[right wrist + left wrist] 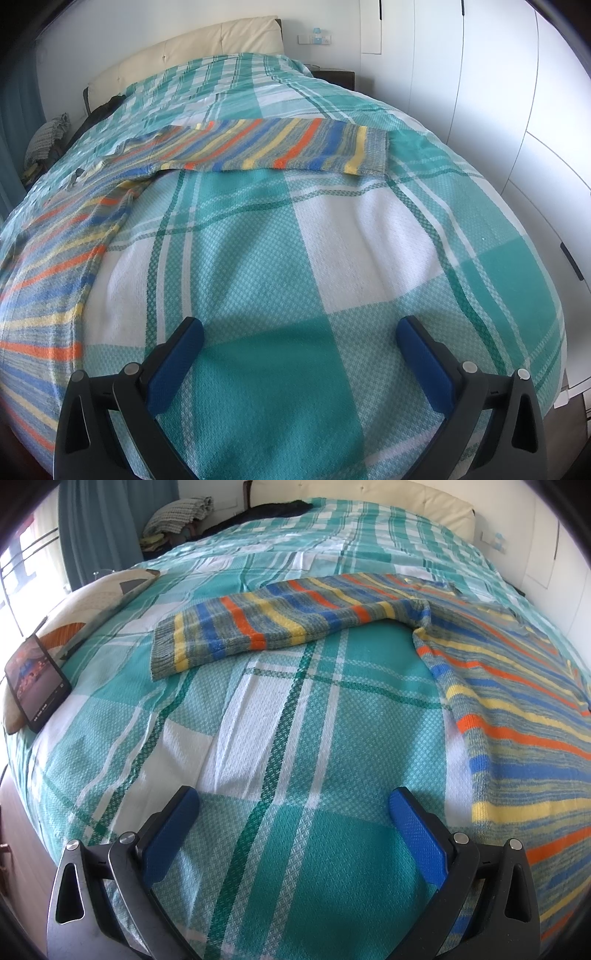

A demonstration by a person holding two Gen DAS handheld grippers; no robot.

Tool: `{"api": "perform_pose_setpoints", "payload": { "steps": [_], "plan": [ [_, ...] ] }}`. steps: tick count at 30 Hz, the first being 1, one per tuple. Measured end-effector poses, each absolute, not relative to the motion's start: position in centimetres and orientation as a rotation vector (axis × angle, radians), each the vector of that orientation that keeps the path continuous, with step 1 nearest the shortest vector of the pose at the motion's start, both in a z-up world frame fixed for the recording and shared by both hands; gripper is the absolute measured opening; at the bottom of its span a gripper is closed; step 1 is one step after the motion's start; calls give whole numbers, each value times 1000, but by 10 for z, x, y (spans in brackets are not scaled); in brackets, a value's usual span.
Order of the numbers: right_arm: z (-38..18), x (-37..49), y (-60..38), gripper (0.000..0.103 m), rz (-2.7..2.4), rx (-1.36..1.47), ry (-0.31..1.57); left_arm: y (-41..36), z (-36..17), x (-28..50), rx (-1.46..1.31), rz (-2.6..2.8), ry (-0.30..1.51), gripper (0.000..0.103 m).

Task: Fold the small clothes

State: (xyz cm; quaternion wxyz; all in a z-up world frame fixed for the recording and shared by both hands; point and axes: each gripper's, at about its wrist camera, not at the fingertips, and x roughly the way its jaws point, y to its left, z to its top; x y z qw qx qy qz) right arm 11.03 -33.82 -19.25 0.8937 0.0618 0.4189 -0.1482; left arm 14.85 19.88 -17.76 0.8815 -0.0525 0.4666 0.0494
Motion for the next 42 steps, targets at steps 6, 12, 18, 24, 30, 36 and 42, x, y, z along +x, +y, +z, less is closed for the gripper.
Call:
{"api": "perform_pose_setpoints", "payload": {
  "steps": [6, 12, 18, 24, 30, 36, 42],
  "plan": [
    [-193, 110, -338, 103, -307, 129, 869, 199, -178, 148, -109, 103, 973, 103],
    [-193, 110, -339, 103, -307, 129, 868, 199, -178, 148, -109, 104, 973, 103],
    [-193, 110, -338, 103, -307, 128, 868, 198, -177, 148, -109, 104, 973, 103],
    [-193, 110, -338, 103, -308, 128, 868, 198, -177, 148, -109, 104, 974, 103],
    [-193, 110, -338, 103, -308, 128, 867, 198, -177, 148, -108, 104, 974, 103],
    [-193, 110, -338, 103, -308, 128, 867, 198, -177, 148, -108, 105, 974, 103],
    [-193, 110, -338, 103, -311, 128, 867, 199, -178, 148, -107, 103, 973, 103]
  ]
}}
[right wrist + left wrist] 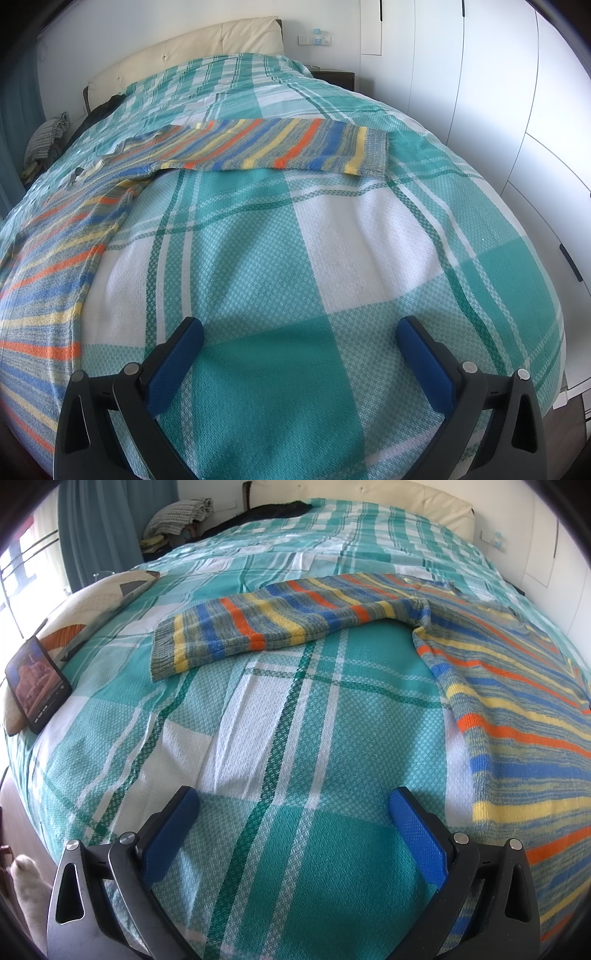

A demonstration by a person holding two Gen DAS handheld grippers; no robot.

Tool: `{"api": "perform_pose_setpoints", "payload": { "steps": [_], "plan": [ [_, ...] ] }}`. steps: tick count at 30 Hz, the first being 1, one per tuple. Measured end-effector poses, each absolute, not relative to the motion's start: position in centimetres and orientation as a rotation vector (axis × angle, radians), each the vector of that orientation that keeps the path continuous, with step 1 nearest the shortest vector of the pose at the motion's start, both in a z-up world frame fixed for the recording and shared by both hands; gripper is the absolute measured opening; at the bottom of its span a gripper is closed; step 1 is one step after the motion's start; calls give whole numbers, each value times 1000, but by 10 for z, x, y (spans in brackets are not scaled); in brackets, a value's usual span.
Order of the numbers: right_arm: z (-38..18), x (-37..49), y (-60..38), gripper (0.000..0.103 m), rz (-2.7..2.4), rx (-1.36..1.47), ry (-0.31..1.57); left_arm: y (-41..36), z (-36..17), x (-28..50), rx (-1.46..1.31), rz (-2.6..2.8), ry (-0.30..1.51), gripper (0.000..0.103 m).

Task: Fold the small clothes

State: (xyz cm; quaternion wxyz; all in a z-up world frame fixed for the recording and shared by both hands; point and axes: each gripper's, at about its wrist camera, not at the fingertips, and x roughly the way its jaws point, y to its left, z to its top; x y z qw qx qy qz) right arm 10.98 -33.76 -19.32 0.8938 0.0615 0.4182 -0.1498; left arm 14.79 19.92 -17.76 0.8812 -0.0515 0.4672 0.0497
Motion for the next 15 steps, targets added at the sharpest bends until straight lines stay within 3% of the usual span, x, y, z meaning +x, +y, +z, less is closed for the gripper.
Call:
{"api": "perform_pose_setpoints", "payload": {
  "steps": [15],
  "plan": [
    [-193, 110, -337, 103, -311, 127, 867, 199, -177, 148, -106, 105, 974, 102]
  ]
}}
